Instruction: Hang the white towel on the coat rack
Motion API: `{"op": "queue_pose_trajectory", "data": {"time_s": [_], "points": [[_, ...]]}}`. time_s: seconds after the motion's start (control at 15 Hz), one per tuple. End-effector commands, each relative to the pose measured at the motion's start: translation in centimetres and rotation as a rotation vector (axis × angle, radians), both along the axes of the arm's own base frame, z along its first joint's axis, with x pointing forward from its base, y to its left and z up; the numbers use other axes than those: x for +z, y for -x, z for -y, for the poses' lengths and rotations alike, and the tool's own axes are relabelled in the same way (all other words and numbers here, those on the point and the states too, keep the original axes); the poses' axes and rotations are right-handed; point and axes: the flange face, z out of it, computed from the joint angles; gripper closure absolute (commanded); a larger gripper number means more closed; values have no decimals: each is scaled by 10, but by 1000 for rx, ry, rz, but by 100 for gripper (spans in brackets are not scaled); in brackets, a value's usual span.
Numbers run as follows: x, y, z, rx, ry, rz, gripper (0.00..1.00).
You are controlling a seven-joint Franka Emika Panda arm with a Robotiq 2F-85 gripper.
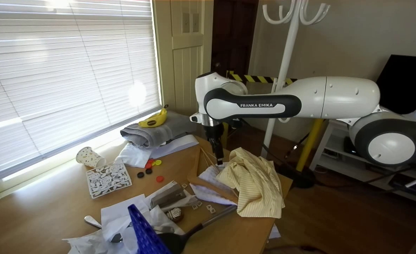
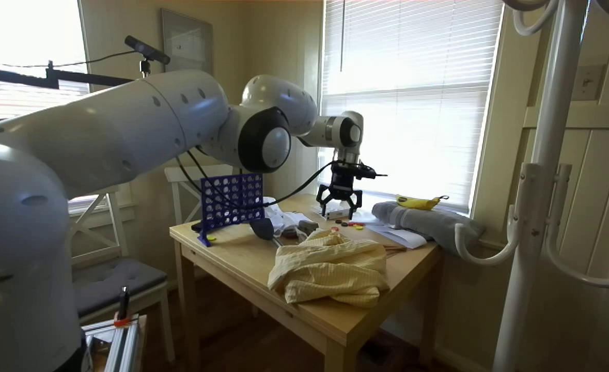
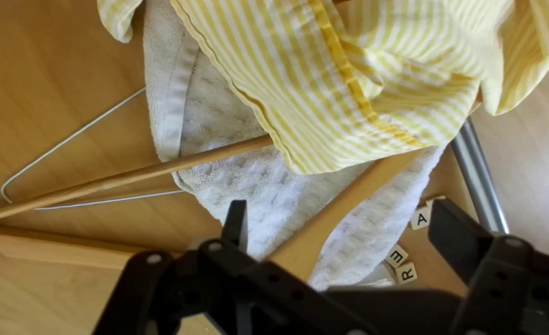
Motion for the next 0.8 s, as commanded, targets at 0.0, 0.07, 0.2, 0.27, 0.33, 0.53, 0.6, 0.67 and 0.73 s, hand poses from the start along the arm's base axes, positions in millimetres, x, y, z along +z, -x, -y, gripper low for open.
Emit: {"op": "queue_pose_trajectory", "data": {"time_s": [0.0, 0.07, 0.2, 0.27, 0.33, 0.53, 0.6, 0.67, 0.73], "points": [[-5, 2, -13, -38, -51, -5, 0], [-7, 6, -19, -41, -54, -15, 0], [-4, 5, -13, -10, -27, -9, 0], [-5, 7, -17, -4, -28, -9, 0], [-6, 9, -20, 1, -29, -8, 0], [-6, 15, -25, -91, -17, -35, 0], [-11, 21, -32, -163, -2, -40, 0], [-16, 25, -39, -213, 5, -47, 0], [-22, 30, -46, -268, 10, -53, 0]]}}
